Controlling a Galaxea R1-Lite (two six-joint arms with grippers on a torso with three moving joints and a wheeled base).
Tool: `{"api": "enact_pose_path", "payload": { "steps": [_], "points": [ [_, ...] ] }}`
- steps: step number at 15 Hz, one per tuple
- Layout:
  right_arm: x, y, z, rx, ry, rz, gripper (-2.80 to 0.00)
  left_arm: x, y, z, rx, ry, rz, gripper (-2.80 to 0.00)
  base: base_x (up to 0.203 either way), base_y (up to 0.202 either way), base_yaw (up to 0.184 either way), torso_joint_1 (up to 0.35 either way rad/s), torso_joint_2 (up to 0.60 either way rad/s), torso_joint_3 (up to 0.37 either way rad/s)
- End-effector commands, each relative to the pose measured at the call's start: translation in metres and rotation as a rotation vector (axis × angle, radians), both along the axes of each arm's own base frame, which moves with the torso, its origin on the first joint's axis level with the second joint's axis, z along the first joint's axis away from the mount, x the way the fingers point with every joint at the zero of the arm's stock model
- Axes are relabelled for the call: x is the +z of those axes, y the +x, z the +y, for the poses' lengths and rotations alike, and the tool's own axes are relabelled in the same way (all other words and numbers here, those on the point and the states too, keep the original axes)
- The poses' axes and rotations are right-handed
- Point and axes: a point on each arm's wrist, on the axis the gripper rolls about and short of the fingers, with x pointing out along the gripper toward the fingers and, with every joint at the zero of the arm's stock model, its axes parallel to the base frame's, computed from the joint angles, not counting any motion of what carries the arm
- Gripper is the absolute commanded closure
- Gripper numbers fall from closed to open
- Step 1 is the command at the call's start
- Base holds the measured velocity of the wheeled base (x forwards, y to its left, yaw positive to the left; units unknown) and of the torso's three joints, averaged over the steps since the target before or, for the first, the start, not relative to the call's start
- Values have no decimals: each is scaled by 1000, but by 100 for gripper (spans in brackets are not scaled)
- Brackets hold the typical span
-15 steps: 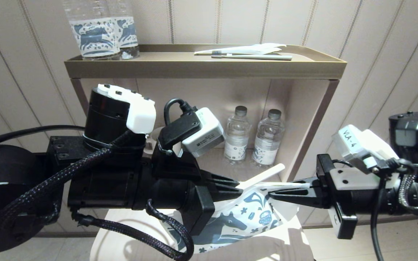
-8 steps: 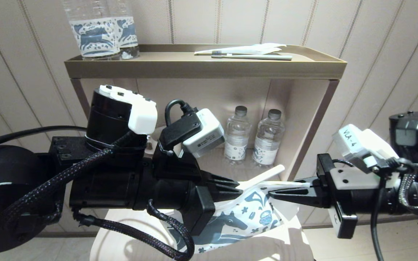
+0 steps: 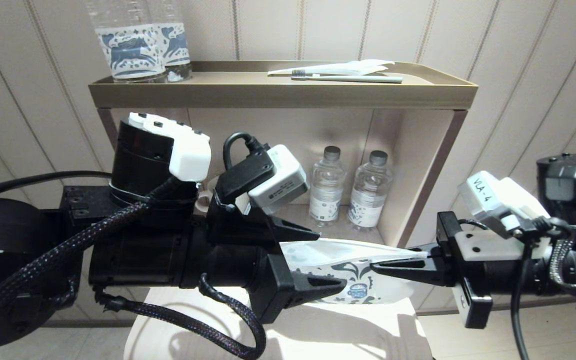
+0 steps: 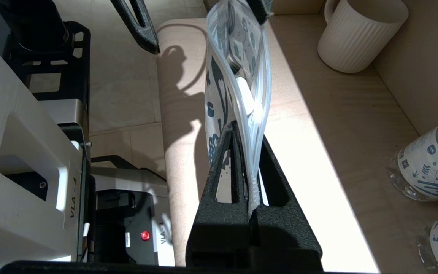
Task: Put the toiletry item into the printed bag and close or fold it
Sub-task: Place the toothbrush in the storage bag, then pick up the toothpaste
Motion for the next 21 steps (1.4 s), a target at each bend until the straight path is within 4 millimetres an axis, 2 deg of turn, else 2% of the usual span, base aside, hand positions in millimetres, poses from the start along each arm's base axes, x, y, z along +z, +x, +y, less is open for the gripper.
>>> {"api": "enact_pose_path", "payload": {
  "steps": [1, 3, 6, 8, 9, 11, 13, 17, 20, 21],
  "points": [
    [0, 0, 0, 5, 2, -4, 0, 5, -2, 2, -1, -15, -13, -280, 0, 0, 0, 0, 0, 0],
    [1, 0, -1, 2, 3, -7, 0, 12, -4, 10, 16, -33, -23, -280, 0, 0, 0, 0, 0, 0],
    [4, 0, -3, -9, 7, -18, 0, 13, -3, 35, 136, -34, -5, -280, 0, 0, 0, 0, 0, 0],
    [6, 2, -5, -18, 10, -26, 0, 15, -9, 55, 214, -51, 11, -280, 0, 0, 0, 0, 0, 0],
    [7, 3, -8, -34, 11, -29, 0, 16, -15, 68, 246, -62, 15, 0, 0, 0, 0, 0, 0, 0],
    [9, 4, -9, -39, 13, -35, 0, 12, -29, 90, 328, -66, 18, 0, 0, 0, 0, 0, 0, 0],
    [11, 6, -13, -57, 16, -39, 0, -3, -38, 103, 433, -2, 59, 0, 0, 0, 0, 0, 0, 0],
    [22, 6, -17, -68, 33, -66, 0, -30, -33, 102, 599, 31, 277, 0, 0, 0, 0, 0, 0, 0],
    [25, 9, -21, -91, 36, -74, 0, -52, -33, 102, 669, 72, 364, 0, 0, 0, 0, 0, 0, 0],
    [25, 10, -23, -98, 36, -74, 0, -58, -30, 100, 680, 97, 377, -280, 0, 0, 0, 0, 0, 0]
  ]
}}
